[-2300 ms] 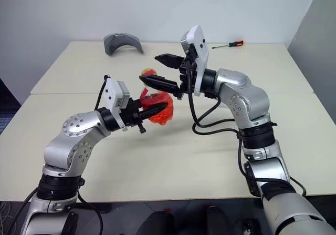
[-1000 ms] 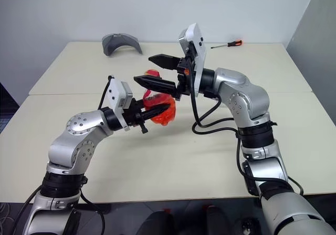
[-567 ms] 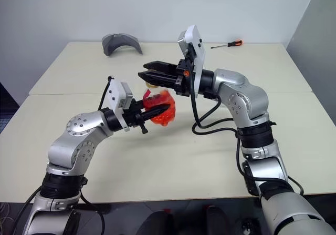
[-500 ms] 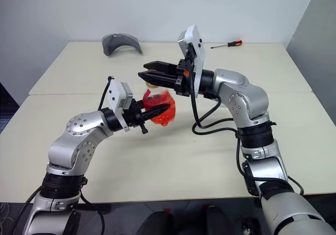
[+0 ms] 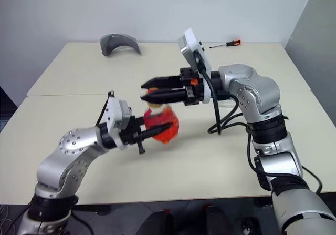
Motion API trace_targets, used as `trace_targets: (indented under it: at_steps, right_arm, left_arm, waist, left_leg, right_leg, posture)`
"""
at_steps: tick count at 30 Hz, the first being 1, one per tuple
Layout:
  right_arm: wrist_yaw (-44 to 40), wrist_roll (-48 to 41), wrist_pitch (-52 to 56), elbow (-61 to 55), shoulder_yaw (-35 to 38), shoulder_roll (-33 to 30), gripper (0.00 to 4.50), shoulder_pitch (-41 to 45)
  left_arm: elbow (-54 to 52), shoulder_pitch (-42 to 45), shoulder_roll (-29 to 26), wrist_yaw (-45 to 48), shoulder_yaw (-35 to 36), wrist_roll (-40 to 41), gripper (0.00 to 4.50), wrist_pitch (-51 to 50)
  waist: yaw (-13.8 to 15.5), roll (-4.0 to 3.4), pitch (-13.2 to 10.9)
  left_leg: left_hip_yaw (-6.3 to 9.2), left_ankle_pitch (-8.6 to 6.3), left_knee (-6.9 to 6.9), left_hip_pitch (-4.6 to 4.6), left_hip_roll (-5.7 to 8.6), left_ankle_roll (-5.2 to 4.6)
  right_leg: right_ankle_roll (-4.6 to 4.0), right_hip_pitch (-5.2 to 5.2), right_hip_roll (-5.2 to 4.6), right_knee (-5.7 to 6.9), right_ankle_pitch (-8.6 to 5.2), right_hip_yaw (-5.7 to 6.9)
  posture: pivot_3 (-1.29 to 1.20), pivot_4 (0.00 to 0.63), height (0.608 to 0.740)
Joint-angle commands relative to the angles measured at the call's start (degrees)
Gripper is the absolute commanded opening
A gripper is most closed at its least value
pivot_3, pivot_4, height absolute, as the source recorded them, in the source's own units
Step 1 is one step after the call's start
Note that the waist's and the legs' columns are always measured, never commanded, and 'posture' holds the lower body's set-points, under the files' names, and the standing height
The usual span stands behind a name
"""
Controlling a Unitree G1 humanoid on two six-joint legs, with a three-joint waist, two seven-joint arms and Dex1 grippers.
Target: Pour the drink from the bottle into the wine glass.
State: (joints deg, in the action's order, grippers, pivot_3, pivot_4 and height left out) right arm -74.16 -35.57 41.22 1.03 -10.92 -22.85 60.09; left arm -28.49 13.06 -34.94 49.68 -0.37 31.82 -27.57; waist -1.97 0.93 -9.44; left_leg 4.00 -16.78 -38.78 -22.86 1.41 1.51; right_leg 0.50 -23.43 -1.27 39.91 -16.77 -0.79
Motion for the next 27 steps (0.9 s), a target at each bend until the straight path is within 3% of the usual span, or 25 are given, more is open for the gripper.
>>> trace_targets:
  at_steps: [1, 7, 11, 15, 19, 22, 27]
  right_arm:
    - [-3.5, -0.1, -4.3, -0.3, 2.5, -1.9, 1.21, 2.5]
    - [-6.9, 2.2, -8.5, 3.7, 1.8, -3.3, 1.21, 5.1]
    - [-0.7, 3.4, -6.7, 3.8, 5.1, -5.3, 1.21, 4.4]
    - [14.2, 4.9, -2.5, -5.2, 10.4, -6.9, 1.21, -8.2]
    - [31.9, 12.6, -2.1, -16.7, 14.4, -6.1, 1.21, -28.1]
    - [39.7, 16.7, -2.1, -19.1, 14.4, -5.2, 1.21, -32.7]
    - [63.3, 28.5, -2.5, -22.4, 16.3, 4.9, 1.21, -44.7]
  left_arm:
    - [-5.3, -3.8, -2.9, 2.5, 1.8, 2.9, 0.91, -0.7]
    - [-5.6, -3.5, -3.2, 2.0, 2.2, 4.0, 0.9, -0.3]
    - [-3.3, -1.3, -1.7, -0.4, 1.9, 2.6, 0.9, 0.4]
    - [-0.7, 0.9, 1.0, -4.4, 1.6, -0.2, 0.9, 1.7]
    - [1.5, 2.8, 4.1, -7.2, -0.3, -2.4, 0.9, 2.0]
    - [2.2, 3.3, 5.0, -7.3, -0.9, -3.4, 0.9, 2.5]
    - [5.6, 7.2, 8.3, -6.7, -4.0, -4.0, 0.9, 2.8]
  waist:
    - [0.1, -0.01, 0.0]
    - [0.5, -0.03, 0.0]
    - [0.5, -0.03, 0.0]
    - [0.9, 0.09, 0.1]
    - [1.7, 0.09, 0.1]
    - [1.4, -0.09, -0.1]
    - [1.4, 0.0, 0.0]
  left_leg:
    - [0.02, 0.0, 0.0, 0.0, -0.01, -0.01]
    - [0.06, 0.0, -0.06, 0.03, 0.01, 0.0]
    - [0.06, 0.0, -0.05, 0.03, 0.01, 0.0]
    - [0.12, 0.0, -0.04, 0.0, 0.01, 0.01]
    - [0.08, 0.0, -0.05, -0.07, 0.01, 0.01]
    - [-0.11, 0.01, -0.06, -0.04, 0.03, 0.02]
    - [0.04, 0.05, 0.02, 0.06, -0.06, 0.09]
  right_leg:
    - [0.0, 0.01, 0.0, -0.01, 0.0, 0.03]
    - [0.0, 0.12, -0.01, -0.06, 0.0, 0.08]
    - [0.0, 0.11, -0.01, -0.05, 0.0, 0.09]
    - [0.0, 0.2, -0.02, -0.19, 0.0, 0.16]
    - [0.01, 0.18, -0.03, -0.23, 0.01, 0.12]
    - [0.02, 0.09, -0.03, -0.05, 0.01, -0.08]
    - [0.0, 0.14, 0.1, 0.01, -0.03, 0.05]
  posture:
    - [0.0, 0.15, 0.74]
    - [0.0, 0.15, 0.74]
    - [0.0, 0.15, 0.74]
    - [0.0, 0.15, 0.74]
    - [0.0, 0.15, 0.74]
    - [0.0, 0.15, 0.74]
    - [0.0, 0.15, 0.74]
